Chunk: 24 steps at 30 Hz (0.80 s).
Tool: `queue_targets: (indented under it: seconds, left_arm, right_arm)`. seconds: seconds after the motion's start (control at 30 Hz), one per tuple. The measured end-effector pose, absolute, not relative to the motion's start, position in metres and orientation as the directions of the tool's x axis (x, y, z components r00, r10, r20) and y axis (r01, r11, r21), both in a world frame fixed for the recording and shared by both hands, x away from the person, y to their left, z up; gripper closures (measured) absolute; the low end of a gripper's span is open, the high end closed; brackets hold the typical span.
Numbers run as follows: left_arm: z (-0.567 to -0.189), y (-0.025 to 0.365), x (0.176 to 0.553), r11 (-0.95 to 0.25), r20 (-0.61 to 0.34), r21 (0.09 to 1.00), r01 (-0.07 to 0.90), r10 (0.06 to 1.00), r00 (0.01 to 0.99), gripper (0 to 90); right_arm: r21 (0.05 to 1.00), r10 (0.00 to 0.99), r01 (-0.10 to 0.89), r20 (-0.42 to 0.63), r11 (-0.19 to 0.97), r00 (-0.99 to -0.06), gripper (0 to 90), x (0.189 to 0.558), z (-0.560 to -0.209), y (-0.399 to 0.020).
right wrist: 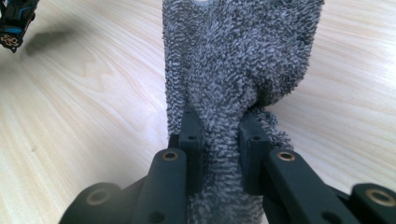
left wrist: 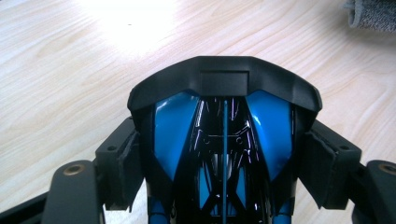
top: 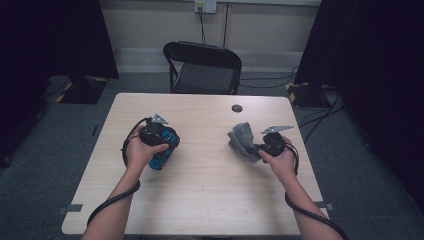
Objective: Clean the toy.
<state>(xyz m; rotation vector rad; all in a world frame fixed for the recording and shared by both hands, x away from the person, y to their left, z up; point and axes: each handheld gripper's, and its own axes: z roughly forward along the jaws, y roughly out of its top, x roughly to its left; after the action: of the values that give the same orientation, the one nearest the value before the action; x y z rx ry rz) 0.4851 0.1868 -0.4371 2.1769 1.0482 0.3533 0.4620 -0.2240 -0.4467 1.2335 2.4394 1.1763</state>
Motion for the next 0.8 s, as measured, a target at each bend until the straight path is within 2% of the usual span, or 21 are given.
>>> queue_targets:
  seconds: [0.47, 0.8]
  left_arm:
    - [-0.459, 0.177, 0.51, -0.426, -0.068, 0.655, 0.623, 0.788, 0.611, 25.4]
    - [-0.474, 0.173, 0.52, -0.417, -0.071, 0.624, 0.66, 0.811, 0.58, 25.3]
  right_arm:
    - [0.702, 0.766, 0.637, 0.204, 0.32, -0.61, 74.2, 0.469, -0.472, -0.24]
    - [0.702, 0.775, 0.618, 0.15, 0.354, -0.614, 71.8, 0.471, -0.476, -0.241]
